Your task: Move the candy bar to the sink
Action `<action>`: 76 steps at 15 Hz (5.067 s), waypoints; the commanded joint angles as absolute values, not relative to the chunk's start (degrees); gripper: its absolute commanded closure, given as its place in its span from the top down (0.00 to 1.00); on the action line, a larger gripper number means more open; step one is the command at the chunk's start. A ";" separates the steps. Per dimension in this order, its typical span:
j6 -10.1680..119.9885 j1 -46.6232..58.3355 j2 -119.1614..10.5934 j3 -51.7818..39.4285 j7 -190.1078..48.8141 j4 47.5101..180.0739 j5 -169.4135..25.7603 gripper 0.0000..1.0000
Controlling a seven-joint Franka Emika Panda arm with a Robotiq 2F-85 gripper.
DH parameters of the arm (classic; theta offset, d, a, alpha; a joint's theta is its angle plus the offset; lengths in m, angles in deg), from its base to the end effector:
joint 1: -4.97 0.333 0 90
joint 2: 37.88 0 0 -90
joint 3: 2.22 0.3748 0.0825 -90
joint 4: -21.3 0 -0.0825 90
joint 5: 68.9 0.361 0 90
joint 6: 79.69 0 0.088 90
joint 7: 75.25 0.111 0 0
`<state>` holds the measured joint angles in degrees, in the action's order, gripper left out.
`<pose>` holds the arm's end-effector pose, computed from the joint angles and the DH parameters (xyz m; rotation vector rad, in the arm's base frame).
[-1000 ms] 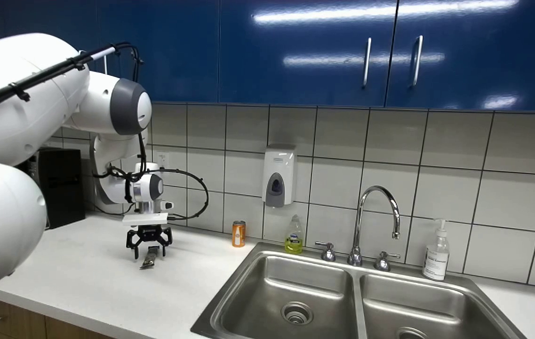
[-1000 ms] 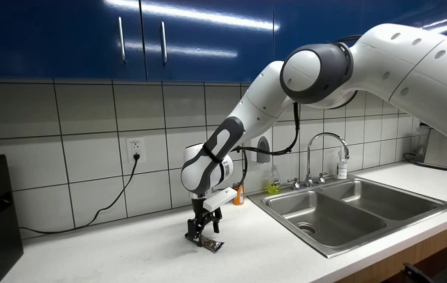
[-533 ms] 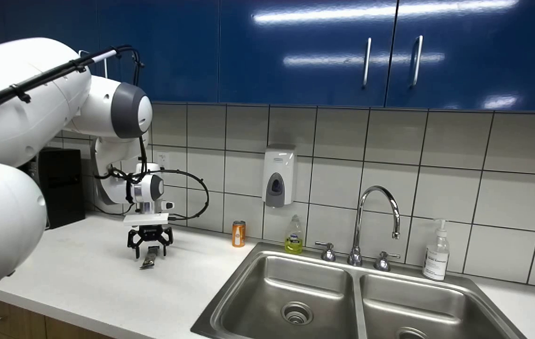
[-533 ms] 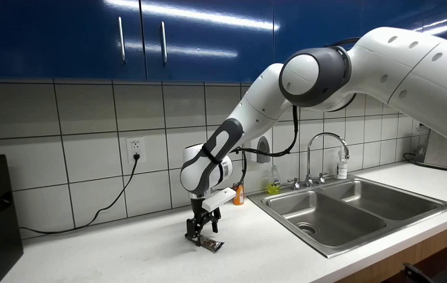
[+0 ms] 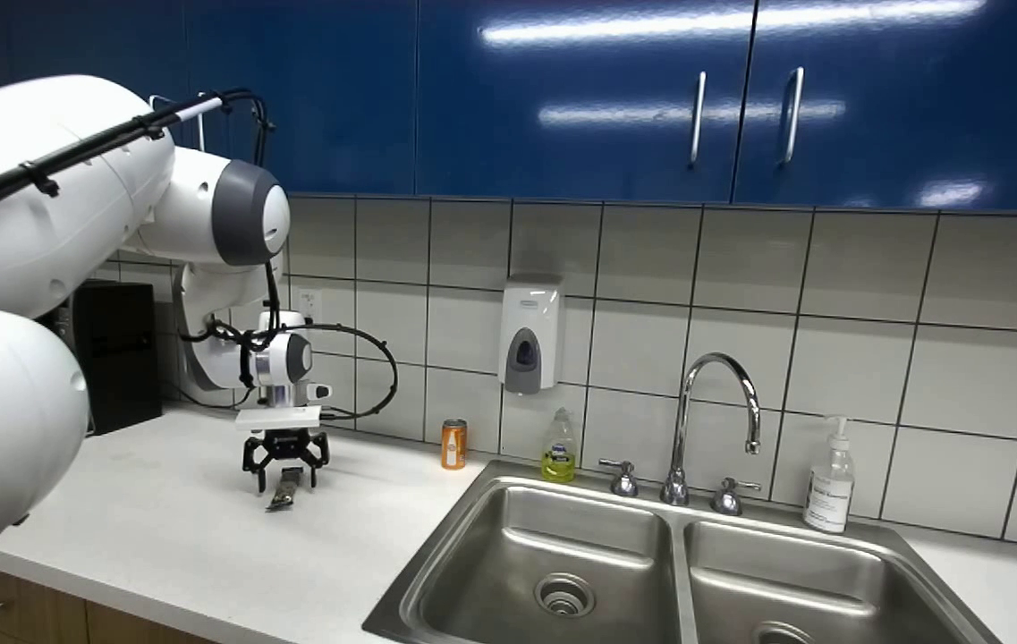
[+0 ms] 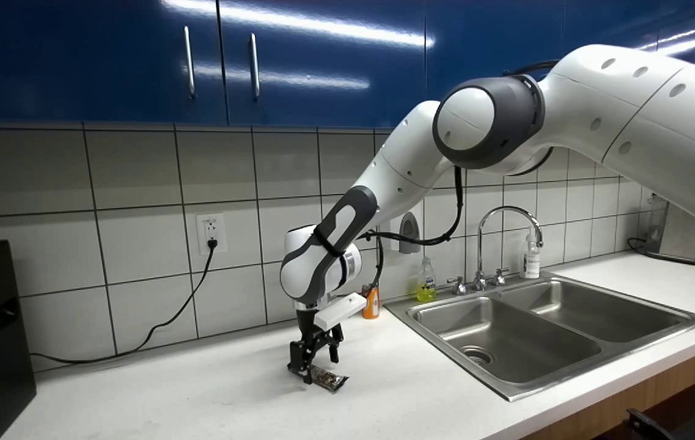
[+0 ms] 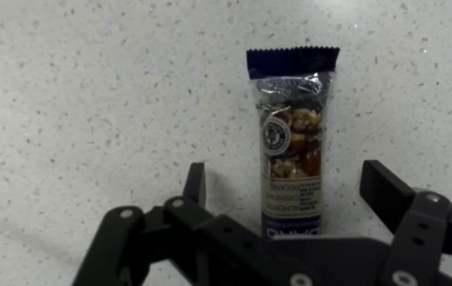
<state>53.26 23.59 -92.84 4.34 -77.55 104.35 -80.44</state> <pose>0.6755 0.2921 0.1521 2.9511 0.8779 -0.1054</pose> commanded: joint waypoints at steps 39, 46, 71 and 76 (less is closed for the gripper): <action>60.14 22.73 -78.84 3.61 -72.52 119.26 -79.34 0.08; 65.99 19.42 -67.62 2.34 -69.51 133.32 -77.13 0.08; 70.98 0.60 -48.75 -9.66 -68.74 156.65 -70.52 0.08; 70.78 -4.49 -52.06 -12.12 -71.60 152.79 -67.84 0.08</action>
<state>70.84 -1.88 -50.11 -11.61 -68.71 155.57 -70.44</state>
